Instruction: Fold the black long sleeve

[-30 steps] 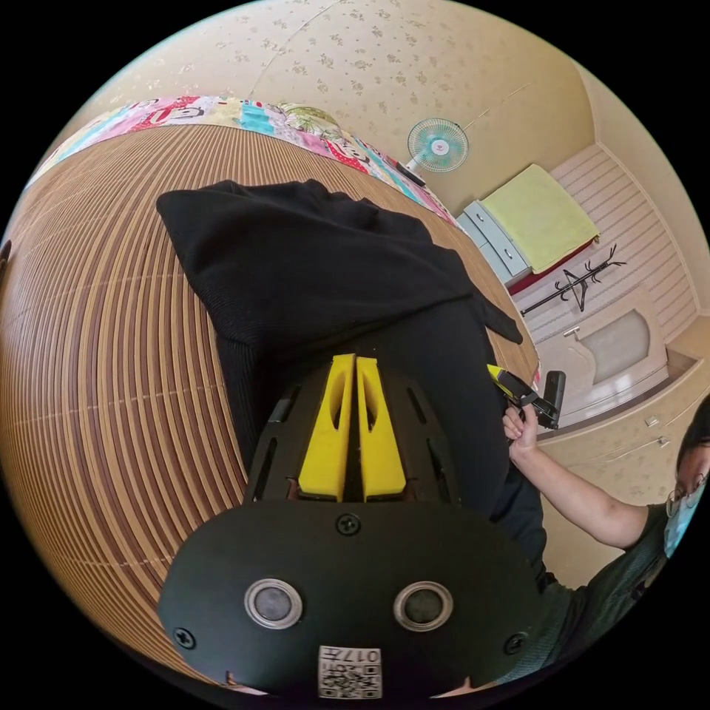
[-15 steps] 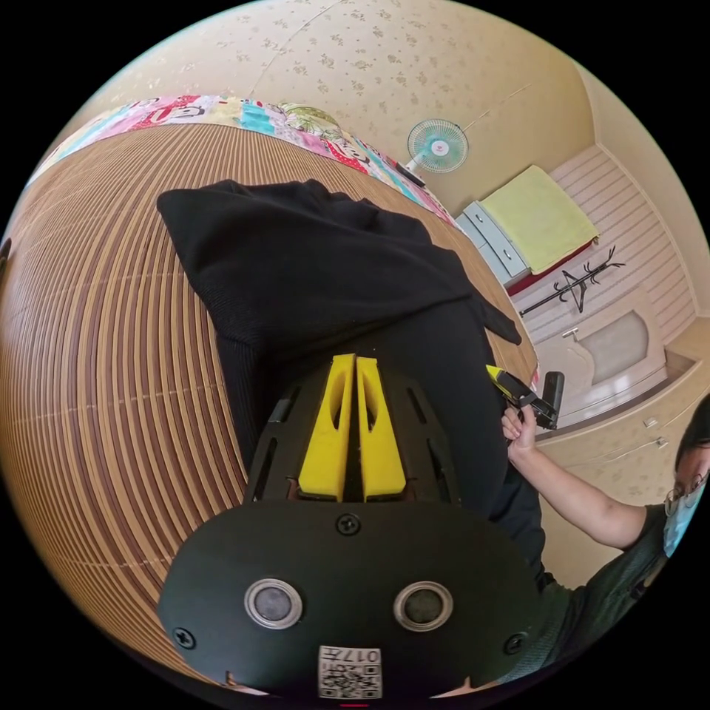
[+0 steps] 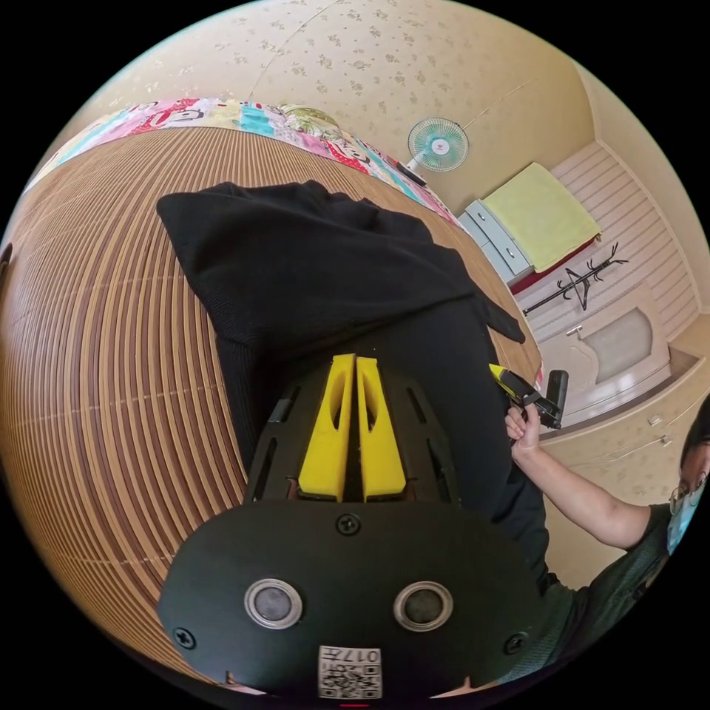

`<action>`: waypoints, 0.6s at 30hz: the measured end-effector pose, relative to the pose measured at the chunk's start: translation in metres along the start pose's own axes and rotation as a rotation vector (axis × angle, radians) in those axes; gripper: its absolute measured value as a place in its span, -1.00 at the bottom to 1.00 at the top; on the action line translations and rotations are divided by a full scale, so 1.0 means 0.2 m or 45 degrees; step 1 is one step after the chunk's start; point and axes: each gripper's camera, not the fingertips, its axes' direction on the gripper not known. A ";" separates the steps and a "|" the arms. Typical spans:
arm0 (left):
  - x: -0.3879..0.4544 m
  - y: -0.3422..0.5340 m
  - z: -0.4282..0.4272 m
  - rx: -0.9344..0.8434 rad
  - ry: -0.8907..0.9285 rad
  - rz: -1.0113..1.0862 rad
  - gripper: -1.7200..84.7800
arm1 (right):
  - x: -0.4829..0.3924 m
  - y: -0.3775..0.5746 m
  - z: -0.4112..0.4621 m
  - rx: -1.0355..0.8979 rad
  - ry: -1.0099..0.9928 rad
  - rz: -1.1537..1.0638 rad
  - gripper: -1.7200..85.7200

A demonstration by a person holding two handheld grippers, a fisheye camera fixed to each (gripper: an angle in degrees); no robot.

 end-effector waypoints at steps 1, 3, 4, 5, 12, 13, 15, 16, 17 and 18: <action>0.00 0.00 0.00 0.000 0.005 -0.002 -0.98 | 0.00 0.00 -0.01 0.000 0.000 0.000 -0.95; 0.00 0.00 0.00 0.000 0.005 -0.002 -0.98 | -0.01 0.01 -0.01 0.000 0.000 0.000 -0.95; 0.00 0.00 0.01 0.000 0.001 0.000 -0.98 | -0.01 0.01 -0.02 0.000 0.000 0.000 -0.95; 0.00 0.01 0.01 0.000 -0.001 0.001 -0.98 | -0.01 0.02 -0.02 0.000 0.000 0.000 -0.95; 0.00 0.02 0.02 0.001 0.009 -0.005 -0.98 | -0.04 0.04 -0.05 -0.001 0.001 0.001 -0.95; 0.00 0.02 0.03 0.001 0.008 -0.004 -0.98 | -0.04 0.05 -0.06 -0.001 0.001 0.001 -0.95; 0.00 0.03 0.03 0.001 0.005 -0.003 -0.98 | -0.05 0.05 -0.07 -0.001 0.001 0.001 -0.95; 0.00 0.03 0.04 0.001 0.006 -0.003 -0.98 | -0.05 0.06 -0.07 -0.001 0.001 0.001 -0.95; 0.00 0.04 0.04 0.001 0.007 -0.004 -0.98 | -0.06 0.06 -0.08 -0.002 0.002 0.001 -0.95; 0.00 0.04 0.05 0.001 0.009 -0.005 -0.98 | -0.06 0.06 -0.08 -0.002 0.002 0.001 -0.95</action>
